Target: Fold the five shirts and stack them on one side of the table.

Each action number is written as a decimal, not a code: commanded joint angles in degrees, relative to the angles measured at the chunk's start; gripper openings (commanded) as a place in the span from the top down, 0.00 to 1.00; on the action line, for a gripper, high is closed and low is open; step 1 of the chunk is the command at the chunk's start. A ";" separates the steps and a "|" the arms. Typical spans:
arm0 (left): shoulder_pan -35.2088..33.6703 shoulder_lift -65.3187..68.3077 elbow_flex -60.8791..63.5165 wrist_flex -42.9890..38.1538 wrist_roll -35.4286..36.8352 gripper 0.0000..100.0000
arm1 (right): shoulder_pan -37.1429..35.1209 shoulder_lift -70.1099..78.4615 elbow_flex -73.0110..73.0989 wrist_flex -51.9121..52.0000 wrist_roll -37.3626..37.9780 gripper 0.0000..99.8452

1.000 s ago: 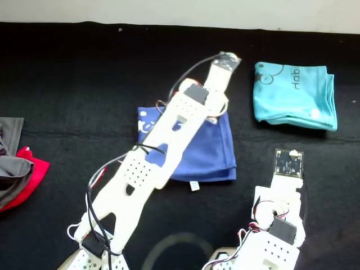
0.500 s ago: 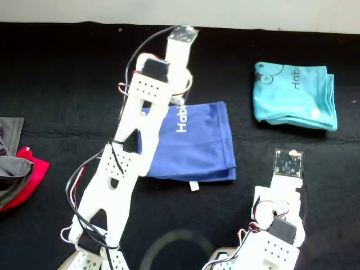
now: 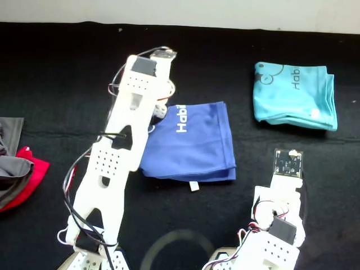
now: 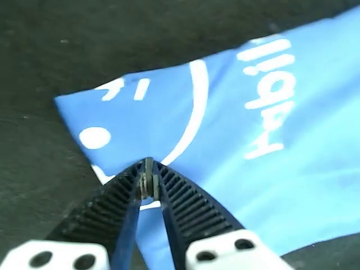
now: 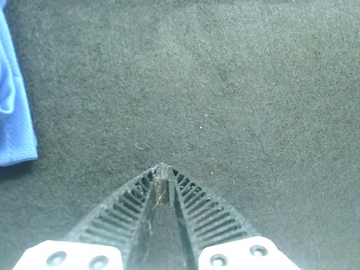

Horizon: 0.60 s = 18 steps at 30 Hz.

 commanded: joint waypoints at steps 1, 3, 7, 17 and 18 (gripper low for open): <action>-4.26 -1.89 -0.04 -1.93 0.09 0.99 | -0.57 -0.48 6.29 0.04 0.26 0.99; -6.37 0.13 -0.04 -2.73 0.09 0.99 | -0.57 -0.48 6.29 0.04 0.18 0.99; -8.22 2.86 -1.01 -2.81 0.26 0.99 | -0.57 -0.48 6.29 0.04 0.18 0.99; -7.69 2.68 -12.00 0.26 0.53 0.99 | -0.57 -0.48 6.29 0.04 0.18 0.99; -7.08 2.68 -13.05 0.53 0.62 0.99 | -0.57 -0.48 6.29 0.04 0.18 0.99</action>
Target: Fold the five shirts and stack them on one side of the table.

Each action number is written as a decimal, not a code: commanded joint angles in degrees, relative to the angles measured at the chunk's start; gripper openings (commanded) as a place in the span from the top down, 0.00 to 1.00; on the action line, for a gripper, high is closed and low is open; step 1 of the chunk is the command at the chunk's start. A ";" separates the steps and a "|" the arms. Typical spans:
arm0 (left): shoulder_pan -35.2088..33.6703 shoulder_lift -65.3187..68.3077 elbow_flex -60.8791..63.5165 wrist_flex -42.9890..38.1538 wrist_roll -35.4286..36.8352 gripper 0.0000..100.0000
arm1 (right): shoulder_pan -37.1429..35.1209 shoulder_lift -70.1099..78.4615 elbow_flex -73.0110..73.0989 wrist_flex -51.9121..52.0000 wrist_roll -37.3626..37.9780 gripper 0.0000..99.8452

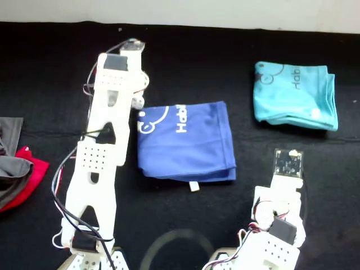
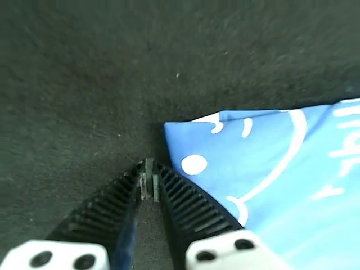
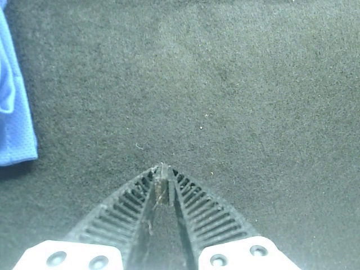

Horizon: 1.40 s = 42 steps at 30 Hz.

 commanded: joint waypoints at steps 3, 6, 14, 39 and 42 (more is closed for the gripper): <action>3.12 -1.27 -5.23 1.93 0.62 0.99 | -0.57 -0.48 6.29 0.04 0.18 0.99; 6.73 -1.89 -4.53 2.02 0.62 0.99 | -0.57 -0.48 6.29 0.04 0.18 0.99; 11.56 -1.27 -4.09 1.93 0.44 0.99 | -0.57 -0.48 6.29 0.04 0.18 0.99; 6.73 0.40 -15.96 2.73 0.79 0.99 | -0.57 -0.48 6.29 0.04 0.18 0.99; 7.78 -10.15 -6.64 2.73 0.79 0.99 | -0.57 -0.48 6.55 -1.19 0.18 0.99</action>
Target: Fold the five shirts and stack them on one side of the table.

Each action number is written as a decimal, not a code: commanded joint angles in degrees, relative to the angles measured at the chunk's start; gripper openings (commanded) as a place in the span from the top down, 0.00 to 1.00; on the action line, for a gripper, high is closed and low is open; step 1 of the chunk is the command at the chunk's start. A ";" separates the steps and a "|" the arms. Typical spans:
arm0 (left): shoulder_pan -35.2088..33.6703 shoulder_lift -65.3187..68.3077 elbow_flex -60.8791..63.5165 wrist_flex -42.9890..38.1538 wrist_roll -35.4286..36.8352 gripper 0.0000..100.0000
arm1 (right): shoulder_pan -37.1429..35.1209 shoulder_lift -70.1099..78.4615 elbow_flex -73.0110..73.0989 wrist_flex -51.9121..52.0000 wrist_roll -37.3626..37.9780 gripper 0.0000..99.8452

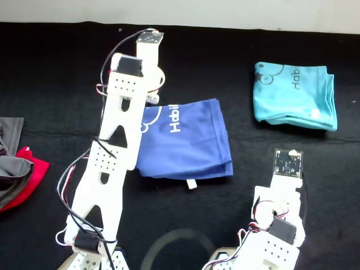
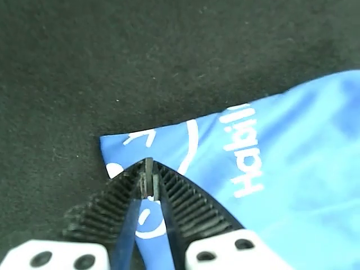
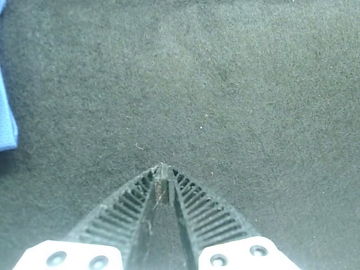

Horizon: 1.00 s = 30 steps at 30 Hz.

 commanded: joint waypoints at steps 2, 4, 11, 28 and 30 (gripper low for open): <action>2.07 -20.70 14.99 0.26 0.35 0.99 | -0.57 -0.48 6.55 -1.01 0.18 0.99; 1.80 -29.49 25.63 0.18 0.18 0.99 | -0.57 -0.48 6.55 -1.01 0.18 0.99; -4.00 -52.18 59.03 -0.62 -0.26 0.99 | -0.57 -0.48 6.55 -0.92 0.18 0.99; -20.44 -92.00 132.26 -40.53 -10.37 0.99 | -1.45 -0.13 -0.31 4.18 0.53 0.99; -22.37 -91.82 137.89 -44.57 -10.37 0.99 | -5.14 -0.04 -6.90 8.57 0.53 0.99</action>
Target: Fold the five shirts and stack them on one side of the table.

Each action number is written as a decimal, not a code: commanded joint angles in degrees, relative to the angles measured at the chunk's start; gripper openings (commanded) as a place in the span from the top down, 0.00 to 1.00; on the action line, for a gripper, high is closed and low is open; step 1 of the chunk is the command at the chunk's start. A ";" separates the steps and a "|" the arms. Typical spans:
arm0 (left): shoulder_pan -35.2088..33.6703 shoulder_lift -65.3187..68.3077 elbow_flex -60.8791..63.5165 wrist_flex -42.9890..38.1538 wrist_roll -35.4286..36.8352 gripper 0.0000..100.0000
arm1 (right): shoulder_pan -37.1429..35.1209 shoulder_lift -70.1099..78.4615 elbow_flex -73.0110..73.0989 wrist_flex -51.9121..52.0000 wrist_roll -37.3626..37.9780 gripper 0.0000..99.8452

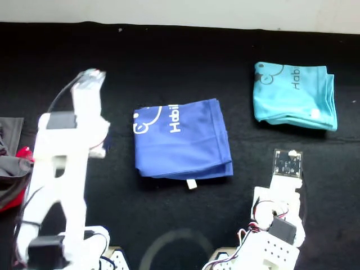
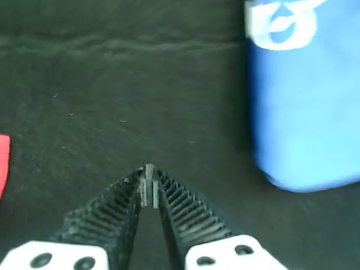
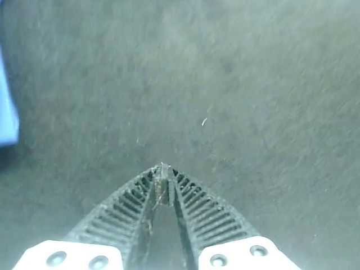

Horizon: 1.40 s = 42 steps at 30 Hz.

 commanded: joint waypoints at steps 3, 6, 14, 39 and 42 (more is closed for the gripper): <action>-3.47 -1.63 13.93 -11.52 -0.44 0.99 | -9.63 0.04 -14.46 8.13 0.26 0.99; -3.47 -1.10 18.33 -16.53 -0.44 0.99 | -13.76 0.13 -19.12 9.98 0.26 0.99; -3.30 -1.71 24.48 -24.88 -0.18 0.99 | -14.90 13.85 -33.98 9.98 0.09 0.99; -3.12 -1.98 25.54 -24.88 -0.18 0.99 | -34.15 97.45 -89.54 15.43 -18.99 0.68; -3.12 -1.98 25.54 -24.88 -0.18 0.99 | -35.30 102.37 -94.20 15.43 -19.69 0.68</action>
